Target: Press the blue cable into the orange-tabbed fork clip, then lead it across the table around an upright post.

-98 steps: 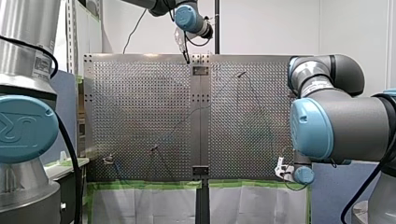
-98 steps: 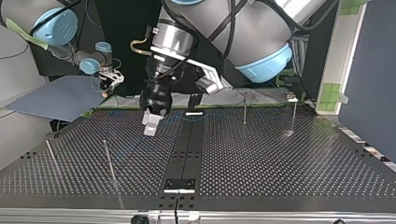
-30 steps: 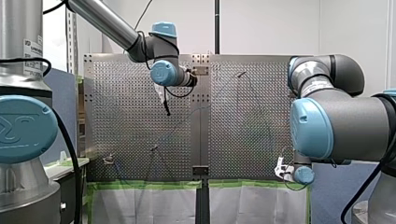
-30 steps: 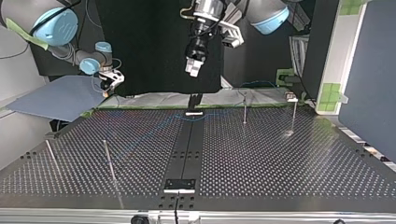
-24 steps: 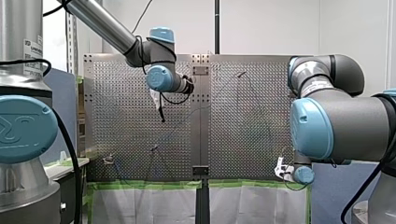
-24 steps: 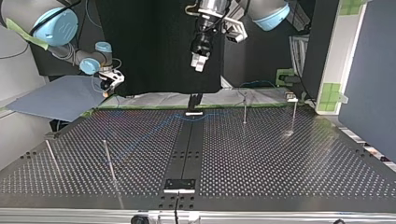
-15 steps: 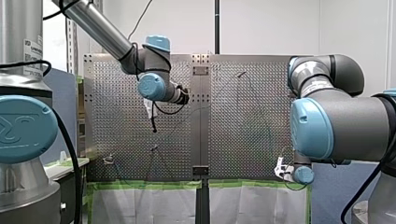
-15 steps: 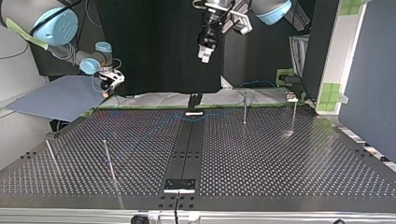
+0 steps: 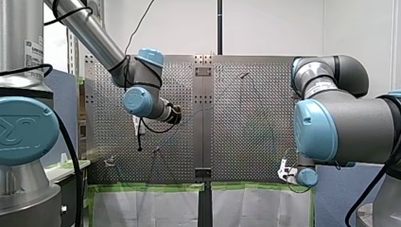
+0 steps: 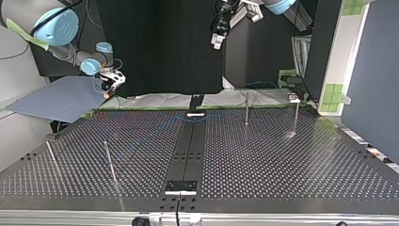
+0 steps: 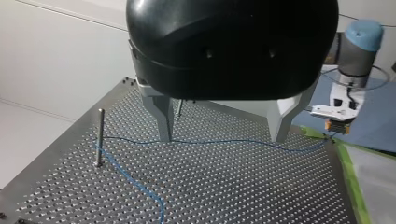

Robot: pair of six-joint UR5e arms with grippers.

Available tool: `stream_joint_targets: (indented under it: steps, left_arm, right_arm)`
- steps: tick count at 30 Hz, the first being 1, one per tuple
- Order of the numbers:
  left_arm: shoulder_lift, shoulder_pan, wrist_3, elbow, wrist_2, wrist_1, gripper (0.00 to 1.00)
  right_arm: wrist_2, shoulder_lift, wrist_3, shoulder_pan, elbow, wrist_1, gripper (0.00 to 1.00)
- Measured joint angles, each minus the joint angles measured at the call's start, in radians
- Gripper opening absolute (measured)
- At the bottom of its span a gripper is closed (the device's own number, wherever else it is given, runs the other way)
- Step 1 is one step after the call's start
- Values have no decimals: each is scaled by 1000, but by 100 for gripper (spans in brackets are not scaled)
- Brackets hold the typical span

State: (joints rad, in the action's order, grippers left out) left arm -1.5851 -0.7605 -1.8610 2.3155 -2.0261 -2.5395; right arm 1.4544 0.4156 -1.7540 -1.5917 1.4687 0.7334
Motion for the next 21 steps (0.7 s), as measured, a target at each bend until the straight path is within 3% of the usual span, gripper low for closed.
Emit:
stream_joint_targets:
  steps: [9,15,21]
  left_arm:
    - [-19,2,10,28,5,81,100]
    - [-71,12,19,15,44,139,100]
    - [-131,22,30,6,34,199,100]
  right_arm:
    - [-3,0,0,0,0,-1,0]
    - [-13,0,2,2,0,-5,0]
    - [-16,1,3,4,-1,-6,0]
